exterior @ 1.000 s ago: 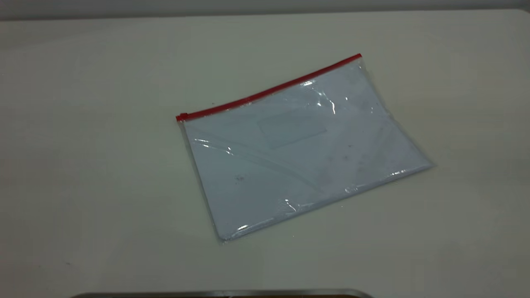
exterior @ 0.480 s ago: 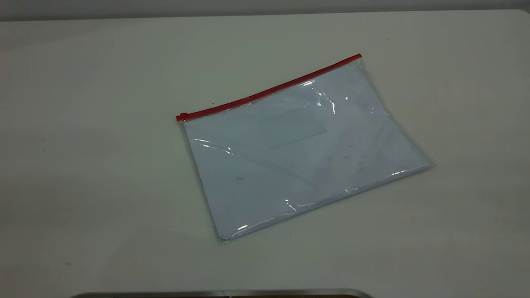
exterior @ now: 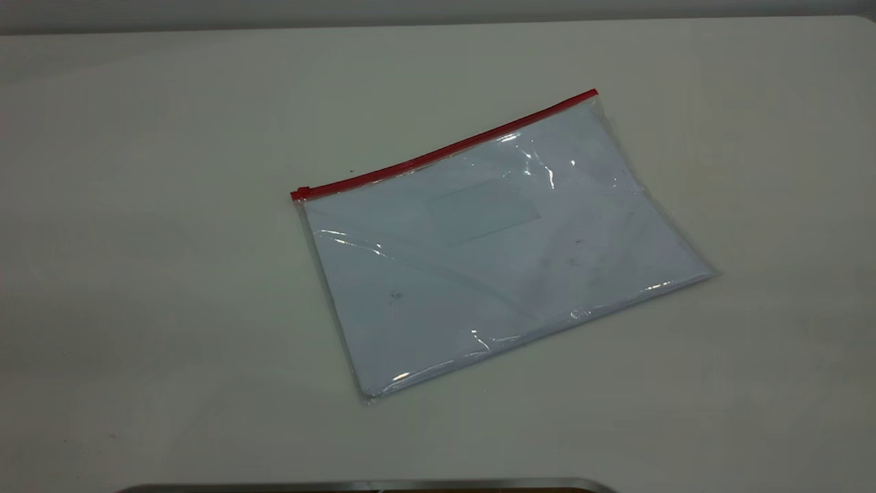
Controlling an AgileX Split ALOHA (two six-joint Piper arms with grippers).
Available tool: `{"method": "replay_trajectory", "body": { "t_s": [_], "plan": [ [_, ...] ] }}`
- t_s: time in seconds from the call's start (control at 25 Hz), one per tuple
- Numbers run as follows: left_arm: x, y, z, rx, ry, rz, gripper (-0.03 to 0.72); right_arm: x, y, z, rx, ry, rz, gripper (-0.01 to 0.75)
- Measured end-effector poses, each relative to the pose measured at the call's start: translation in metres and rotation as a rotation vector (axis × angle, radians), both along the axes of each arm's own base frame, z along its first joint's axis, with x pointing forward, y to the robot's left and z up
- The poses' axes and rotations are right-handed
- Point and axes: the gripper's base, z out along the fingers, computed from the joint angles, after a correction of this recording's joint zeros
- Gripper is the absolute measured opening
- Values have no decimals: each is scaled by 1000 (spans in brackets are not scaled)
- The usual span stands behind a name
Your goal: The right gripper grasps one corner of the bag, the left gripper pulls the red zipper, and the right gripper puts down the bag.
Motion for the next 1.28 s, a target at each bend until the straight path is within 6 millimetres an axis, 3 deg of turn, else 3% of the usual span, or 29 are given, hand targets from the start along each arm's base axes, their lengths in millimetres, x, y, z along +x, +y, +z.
{"method": "replay_trajectory", "body": {
  "t_s": [0.8,1.28],
  "plan": [
    [0,0,-6,5,17,13,590,0,0,0,1,0,1,578],
    [-25,14,-4,-11,-183,327,590,0,0,0,1,0,1,578]
  ]
}}
